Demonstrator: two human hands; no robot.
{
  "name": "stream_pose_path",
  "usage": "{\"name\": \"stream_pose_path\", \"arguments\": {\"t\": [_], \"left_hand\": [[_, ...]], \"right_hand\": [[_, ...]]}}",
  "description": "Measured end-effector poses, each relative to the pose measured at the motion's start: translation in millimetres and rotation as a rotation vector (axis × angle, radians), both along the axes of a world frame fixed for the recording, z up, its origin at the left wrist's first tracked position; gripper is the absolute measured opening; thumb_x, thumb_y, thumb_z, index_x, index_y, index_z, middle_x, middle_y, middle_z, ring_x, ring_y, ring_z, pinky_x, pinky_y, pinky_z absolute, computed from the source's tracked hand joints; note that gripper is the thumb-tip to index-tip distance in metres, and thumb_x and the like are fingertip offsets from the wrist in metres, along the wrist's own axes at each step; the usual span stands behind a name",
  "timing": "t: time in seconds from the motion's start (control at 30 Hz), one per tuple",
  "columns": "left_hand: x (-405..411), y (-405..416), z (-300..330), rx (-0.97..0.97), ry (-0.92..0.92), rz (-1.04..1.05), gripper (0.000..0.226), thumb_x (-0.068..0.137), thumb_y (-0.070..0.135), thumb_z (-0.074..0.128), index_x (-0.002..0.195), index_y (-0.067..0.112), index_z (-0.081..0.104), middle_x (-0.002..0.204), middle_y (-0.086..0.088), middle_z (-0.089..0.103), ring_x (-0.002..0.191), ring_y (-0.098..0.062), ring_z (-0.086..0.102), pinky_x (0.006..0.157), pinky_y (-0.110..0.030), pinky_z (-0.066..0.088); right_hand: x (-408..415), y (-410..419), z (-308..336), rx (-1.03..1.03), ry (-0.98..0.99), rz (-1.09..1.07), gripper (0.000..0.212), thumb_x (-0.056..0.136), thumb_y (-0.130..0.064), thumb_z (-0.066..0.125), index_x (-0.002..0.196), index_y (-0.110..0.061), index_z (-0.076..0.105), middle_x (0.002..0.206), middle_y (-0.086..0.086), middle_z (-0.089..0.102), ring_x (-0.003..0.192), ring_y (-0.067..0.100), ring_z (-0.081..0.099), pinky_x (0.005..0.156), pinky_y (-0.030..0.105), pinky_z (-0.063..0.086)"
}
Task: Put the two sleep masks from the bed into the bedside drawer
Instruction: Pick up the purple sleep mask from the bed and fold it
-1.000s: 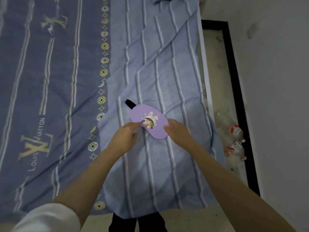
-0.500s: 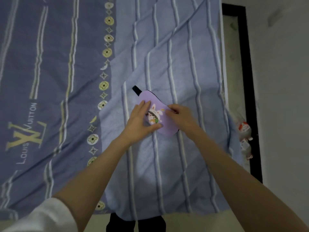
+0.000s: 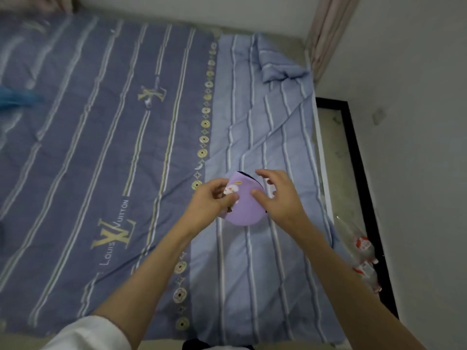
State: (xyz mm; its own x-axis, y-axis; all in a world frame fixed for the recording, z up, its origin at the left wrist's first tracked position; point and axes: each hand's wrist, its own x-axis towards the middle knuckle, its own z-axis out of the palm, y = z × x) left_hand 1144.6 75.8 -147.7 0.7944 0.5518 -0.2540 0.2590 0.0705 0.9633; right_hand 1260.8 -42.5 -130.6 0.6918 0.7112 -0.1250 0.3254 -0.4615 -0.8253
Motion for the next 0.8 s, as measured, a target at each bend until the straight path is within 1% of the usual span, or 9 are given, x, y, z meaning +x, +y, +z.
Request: {"name": "stream_pose_path", "arguments": {"t": [0.1, 0.2, 0.23, 0.33, 0.47, 0.57, 0.63, 0.73, 0.8], "left_hand": [[-18, 10, 40, -0.006, -0.048, 0.028, 0.014, 0.079, 0.005, 0.064, 0.081, 0.019, 0.067, 0.052, 0.013, 0.062, 0.043, -0.004, 0.051, 0.044, -0.014, 0.042], [-40, 14, 77, 0.02, -0.09, 0.086, 0.014, 0.077, 0.009, 0.066, 0.078, 0.024, 0.069, 0.056, 0.013, 0.064, 0.048, -0.004, 0.053, 0.045, -0.013, 0.042], [-49, 14, 88, 0.034, -0.095, 0.102, 0.014, 0.077, 0.01, 0.067, 0.078, 0.024, 0.07, 0.057, 0.013, 0.065, 0.05, -0.004, 0.053, 0.046, -0.013, 0.042], [-79, 8, 111, 0.066, -0.111, 0.199, 0.013, 0.076, 0.013, 0.068, 0.084, 0.023, 0.071, 0.063, 0.011, 0.066, 0.056, -0.005, 0.055, 0.05, -0.014, 0.044], [-132, -13, 119, -0.023, -0.243, 0.495, 0.029, 0.074, 0.029, 0.072, 0.102, 0.027, 0.064, 0.075, 0.009, 0.072, 0.07, -0.008, 0.064, 0.061, -0.019, 0.052], [-174, -35, 120, -0.183, -0.41, 0.718, 0.045, 0.065, 0.039, 0.069, 0.106, 0.026, 0.054, 0.079, 0.01, 0.074, 0.079, -0.013, 0.069, 0.064, -0.027, 0.057], [-200, -49, 124, -0.162, -0.396, 0.754, 0.049, 0.064, 0.037, 0.07, 0.108, 0.023, 0.052, 0.087, 0.003, 0.074, 0.083, -0.017, 0.07, 0.069, -0.03, 0.058], [-236, -62, 135, -0.05, -0.274, 0.823, 0.044, 0.07, 0.023, 0.076, 0.108, 0.021, 0.052, 0.103, -0.01, 0.066, 0.092, -0.022, 0.067, 0.078, -0.034, 0.057], [-265, -64, 146, 0.034, -0.234, 0.9, 0.035, 0.078, 0.014, 0.069, 0.109, 0.015, 0.052, 0.098, -0.012, 0.067, 0.081, -0.019, 0.068, 0.075, -0.032, 0.056]], "right_hand": [[-2, 7, 38, -0.01, 0.17, 0.07, 0.031, 0.084, -0.017, 0.062, 0.114, -0.012, 0.059, 0.11, 0.004, 0.061, 0.096, 0.016, 0.056, 0.085, 0.027, 0.045], [-8, 15, 73, -0.011, 0.319, 0.242, 0.019, 0.085, -0.016, 0.06, 0.099, -0.004, 0.065, 0.091, 0.019, 0.069, 0.076, 0.022, 0.062, 0.075, 0.035, 0.054], [-12, 18, 83, -0.001, 0.343, 0.29, 0.016, 0.085, -0.014, 0.06, 0.096, -0.003, 0.065, 0.085, 0.019, 0.07, 0.072, 0.022, 0.062, 0.07, 0.032, 0.055], [-28, 29, 108, 0.015, 0.333, 0.441, 0.006, 0.083, -0.013, 0.062, 0.078, -0.015, 0.063, 0.063, 0.002, 0.068, 0.059, 0.011, 0.062, 0.057, 0.019, 0.052], [-67, 45, 126, 0.074, 0.4, 0.54, 0.004, 0.083, -0.011, 0.062, 0.079, -0.012, 0.061, 0.069, 0.005, 0.065, 0.065, 0.014, 0.063, 0.058, 0.022, 0.054], [-114, 59, 137, 0.204, 0.615, 0.475, 0.004, 0.083, -0.005, 0.059, 0.087, -0.004, 0.06, 0.077, 0.008, 0.064, 0.061, 0.01, 0.067, 0.054, 0.02, 0.056], [-151, 70, 145, 0.263, 0.756, 0.492, 0.012, 0.083, -0.001, 0.058, 0.094, -0.006, 0.06, 0.085, 0.006, 0.067, 0.066, 0.011, 0.069, 0.056, 0.023, 0.058], [-208, 84, 160, 0.3, 0.81, 0.57, 0.024, 0.083, 0.001, 0.056, 0.106, -0.004, 0.056, 0.092, 0.006, 0.067, 0.079, 0.017, 0.069, 0.062, 0.026, 0.06], [-250, 92, 168, 0.309, 0.823, 0.639, 0.023, 0.082, 0.001, 0.056, 0.104, -0.006, 0.057, 0.093, 0.005, 0.067, 0.082, 0.018, 0.068, 0.062, 0.025, 0.06]]}}
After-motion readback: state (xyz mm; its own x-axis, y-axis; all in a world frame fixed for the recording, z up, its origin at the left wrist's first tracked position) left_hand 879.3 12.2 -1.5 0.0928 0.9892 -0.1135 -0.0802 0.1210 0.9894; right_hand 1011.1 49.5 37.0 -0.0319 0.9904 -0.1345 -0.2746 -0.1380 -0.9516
